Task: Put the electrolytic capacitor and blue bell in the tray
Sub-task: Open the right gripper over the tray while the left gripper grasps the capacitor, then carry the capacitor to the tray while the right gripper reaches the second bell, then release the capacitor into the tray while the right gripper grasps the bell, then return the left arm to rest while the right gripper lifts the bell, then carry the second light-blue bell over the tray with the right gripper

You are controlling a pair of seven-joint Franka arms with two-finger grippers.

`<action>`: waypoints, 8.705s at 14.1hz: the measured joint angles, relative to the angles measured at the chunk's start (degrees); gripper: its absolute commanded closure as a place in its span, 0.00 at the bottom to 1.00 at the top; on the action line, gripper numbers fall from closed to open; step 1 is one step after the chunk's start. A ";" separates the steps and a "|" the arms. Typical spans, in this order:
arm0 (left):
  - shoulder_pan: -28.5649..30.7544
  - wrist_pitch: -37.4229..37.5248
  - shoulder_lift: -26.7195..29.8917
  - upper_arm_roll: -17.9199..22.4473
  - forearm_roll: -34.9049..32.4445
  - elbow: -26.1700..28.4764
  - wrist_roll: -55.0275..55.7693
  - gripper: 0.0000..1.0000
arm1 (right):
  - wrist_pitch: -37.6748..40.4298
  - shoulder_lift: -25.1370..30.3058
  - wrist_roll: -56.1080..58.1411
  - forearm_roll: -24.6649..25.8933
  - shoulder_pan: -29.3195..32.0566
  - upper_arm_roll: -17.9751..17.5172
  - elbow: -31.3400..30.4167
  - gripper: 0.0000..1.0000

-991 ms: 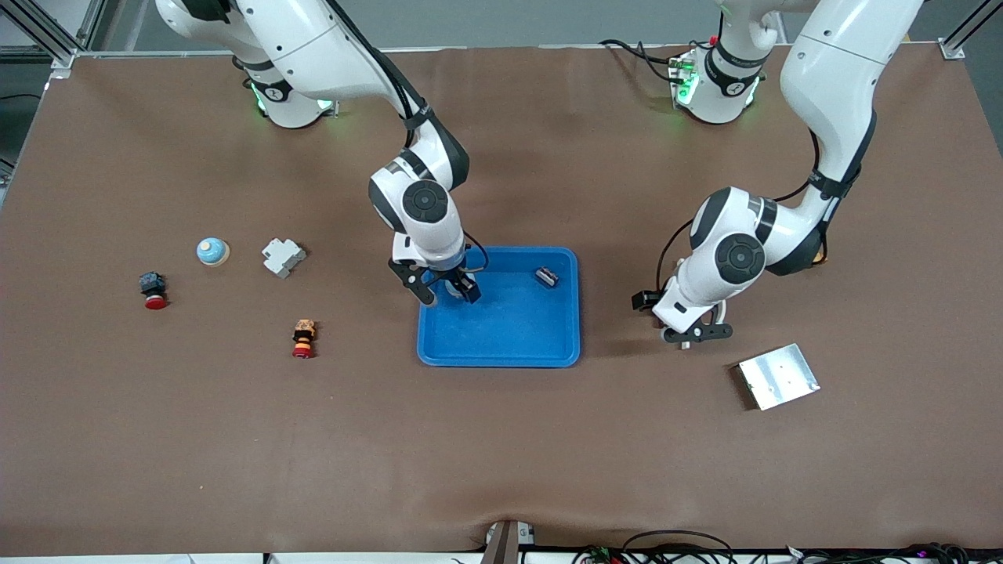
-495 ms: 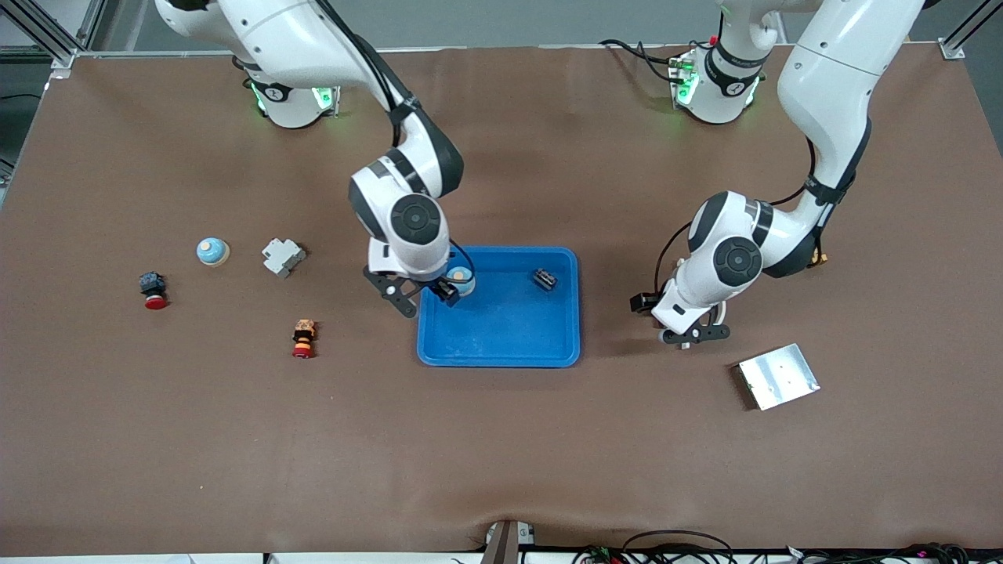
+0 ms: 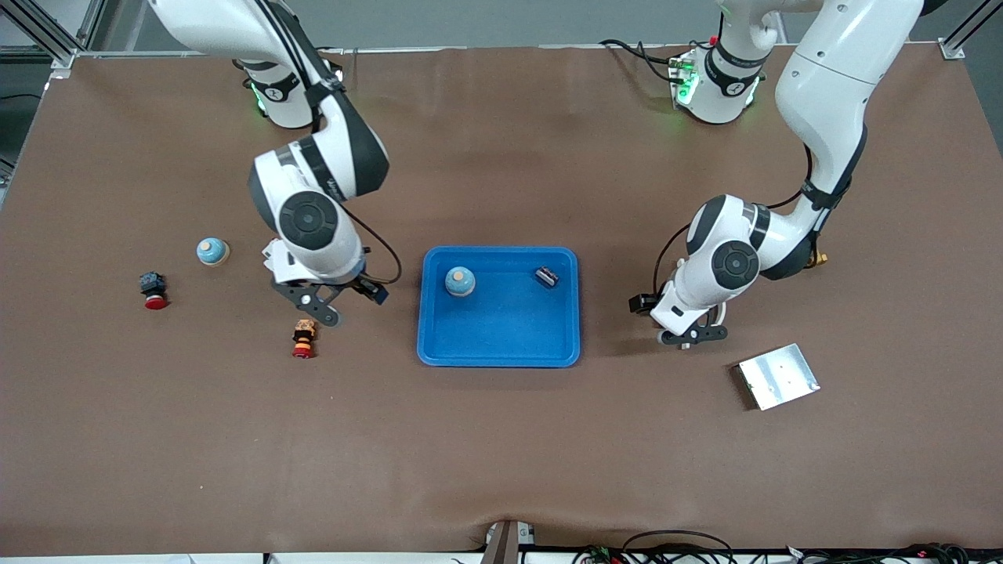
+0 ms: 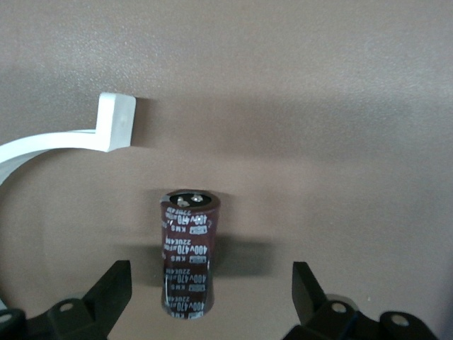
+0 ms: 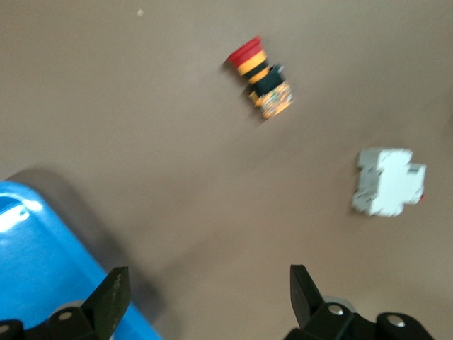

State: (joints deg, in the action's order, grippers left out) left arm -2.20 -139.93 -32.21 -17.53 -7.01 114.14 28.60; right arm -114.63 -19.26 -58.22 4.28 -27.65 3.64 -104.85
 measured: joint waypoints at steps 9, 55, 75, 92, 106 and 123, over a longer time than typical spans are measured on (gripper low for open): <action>0.06 -0.97 -0.47 0.13 0.00 -0.04 0.01 0.96 | -9.81 19.23 35.65 0.40 22.47 0.23 -21.41 0.00; -23.71 3.25 -15.47 3.07 0.09 -27.62 42.51 0.00 | -47.79 10.61 65.42 -5.96 39.57 3.15 -46.59 0.00; -4.10 50.53 20.91 3.60 6.42 -28.25 13.98 0.00 | -51.92 5.84 66.21 -5.97 39.55 2.30 -46.64 1.00; 14.37 38.11 29.13 3.42 8.46 -6.82 -19.85 0.00 | -41.71 9.98 51.66 -6.64 29.62 -3.25 -35.98 1.00; 13.99 33.89 28.66 3.32 8.46 -10.94 -23.29 0.00 | -20.48 4.37 18.54 -7.19 11.88 -3.49 -10.23 1.00; 14.36 33.86 27.16 3.48 8.47 -19.75 -25.34 0.00 | -14.33 -10.06 -13.20 -7.42 -2.89 -3.51 4.56 1.00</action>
State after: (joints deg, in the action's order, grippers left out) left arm 12.16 -106.07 -5.05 -14.05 1.46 94.38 3.25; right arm -128.96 -29.32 -71.42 -3.14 -30.55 0.13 -100.29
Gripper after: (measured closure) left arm 0.000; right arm 0.339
